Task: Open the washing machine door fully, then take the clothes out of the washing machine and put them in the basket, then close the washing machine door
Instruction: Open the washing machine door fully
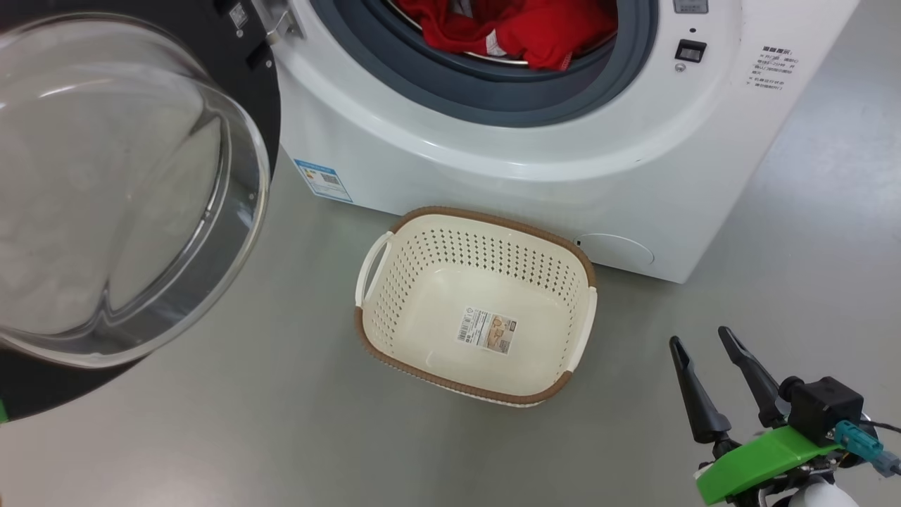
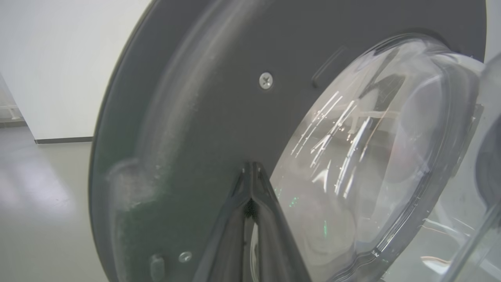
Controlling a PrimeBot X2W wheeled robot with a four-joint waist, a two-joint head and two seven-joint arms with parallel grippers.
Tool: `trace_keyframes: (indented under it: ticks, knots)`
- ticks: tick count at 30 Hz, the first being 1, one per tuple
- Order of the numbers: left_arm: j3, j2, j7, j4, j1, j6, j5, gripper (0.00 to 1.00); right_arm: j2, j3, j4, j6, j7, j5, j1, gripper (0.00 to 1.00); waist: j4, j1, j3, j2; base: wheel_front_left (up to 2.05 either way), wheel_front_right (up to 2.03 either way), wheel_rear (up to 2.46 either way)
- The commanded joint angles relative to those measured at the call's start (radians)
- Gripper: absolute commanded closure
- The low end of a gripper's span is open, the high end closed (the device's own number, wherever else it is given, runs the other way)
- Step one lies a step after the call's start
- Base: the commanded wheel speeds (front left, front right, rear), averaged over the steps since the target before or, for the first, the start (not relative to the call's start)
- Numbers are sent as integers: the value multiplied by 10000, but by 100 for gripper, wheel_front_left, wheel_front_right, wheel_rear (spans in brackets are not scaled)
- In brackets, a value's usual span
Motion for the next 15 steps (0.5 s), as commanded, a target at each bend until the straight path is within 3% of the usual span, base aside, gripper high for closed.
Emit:
trace_keyframes:
  ticks: [1, 15]
  knots:
    - [402, 794, -40, -81, -305, -15, 139, 100, -98, 180, -272, 73, -93, -142, -337, 0, -24, 0, 84, 0, 0, 0, 0]
    - [749, 1271, -40, 628, -820, -31, 436, 100, -105, 193, -266, 73, -93, -174, -492, 0, -186, 0, 260, 0, 0, 0, 0]
